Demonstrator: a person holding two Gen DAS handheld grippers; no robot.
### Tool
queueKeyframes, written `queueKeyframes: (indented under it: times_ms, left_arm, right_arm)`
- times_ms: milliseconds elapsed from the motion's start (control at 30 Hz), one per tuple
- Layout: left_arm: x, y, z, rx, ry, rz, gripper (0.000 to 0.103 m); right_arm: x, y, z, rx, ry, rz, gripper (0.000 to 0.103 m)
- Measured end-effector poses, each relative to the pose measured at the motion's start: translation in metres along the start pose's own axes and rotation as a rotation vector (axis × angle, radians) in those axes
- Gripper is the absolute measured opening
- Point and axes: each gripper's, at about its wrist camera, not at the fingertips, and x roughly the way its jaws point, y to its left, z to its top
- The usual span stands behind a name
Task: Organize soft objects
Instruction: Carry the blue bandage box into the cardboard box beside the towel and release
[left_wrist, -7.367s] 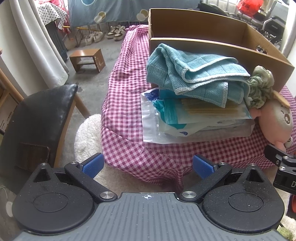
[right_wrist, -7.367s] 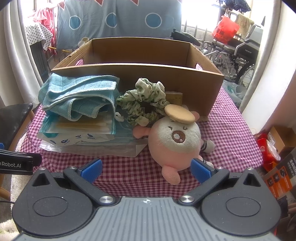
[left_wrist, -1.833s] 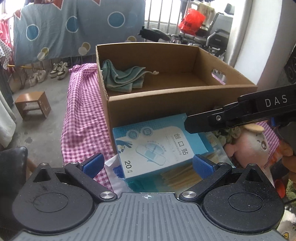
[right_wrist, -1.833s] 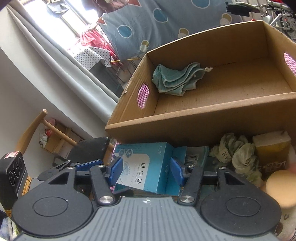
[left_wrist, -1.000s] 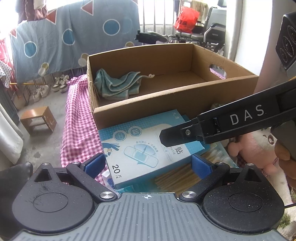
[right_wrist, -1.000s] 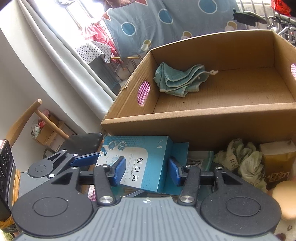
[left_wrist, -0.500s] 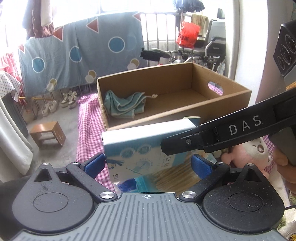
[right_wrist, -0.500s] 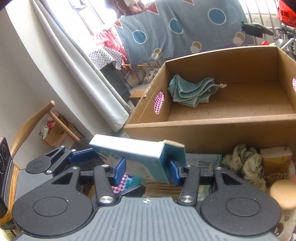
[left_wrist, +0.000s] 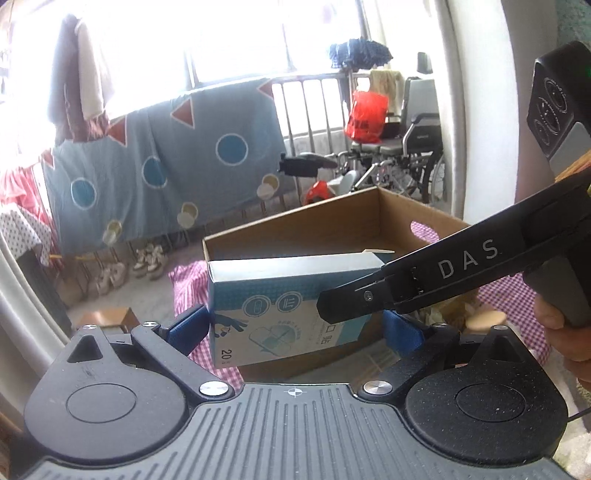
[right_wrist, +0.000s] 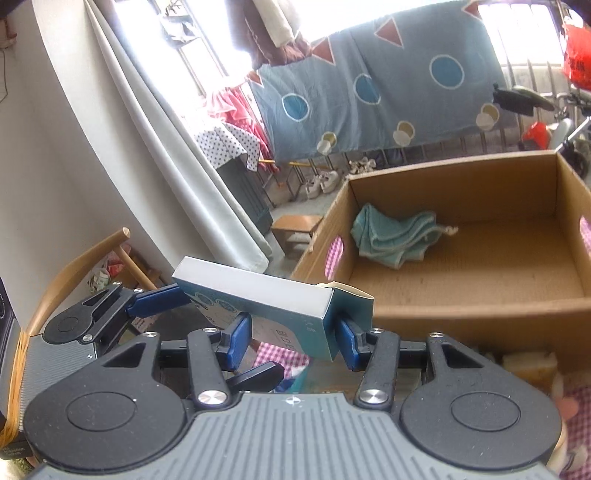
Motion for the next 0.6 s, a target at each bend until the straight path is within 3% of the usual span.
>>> queueKeyframes:
  times_ms: [100,267,433,600]
  left_arm:
    - [0.009,0.001,0.017,0.038,-0.037,-0.011,0.100]
    - [0.040,0.007,0.039,0.057,-0.031,-0.048,0.100]
    - [0.092,0.015,0.048,0.034,0.081,-0.107,0.100]
    - [0.146,0.023,0.043,-0.008,0.241,-0.147,0.100]
  right_arm:
    - [-0.003,-0.003,0.019,-0.014,-0.022,-0.003,0.053]
    - [0.007,-0.027,0.056,0.009,-0.003,0.009,0.053]
    - [0.043,-0.067,0.085,0.084,0.118,0.018,0.053]
    - [0.102,-0.121,0.097,0.219,0.309,0.042,0.053]
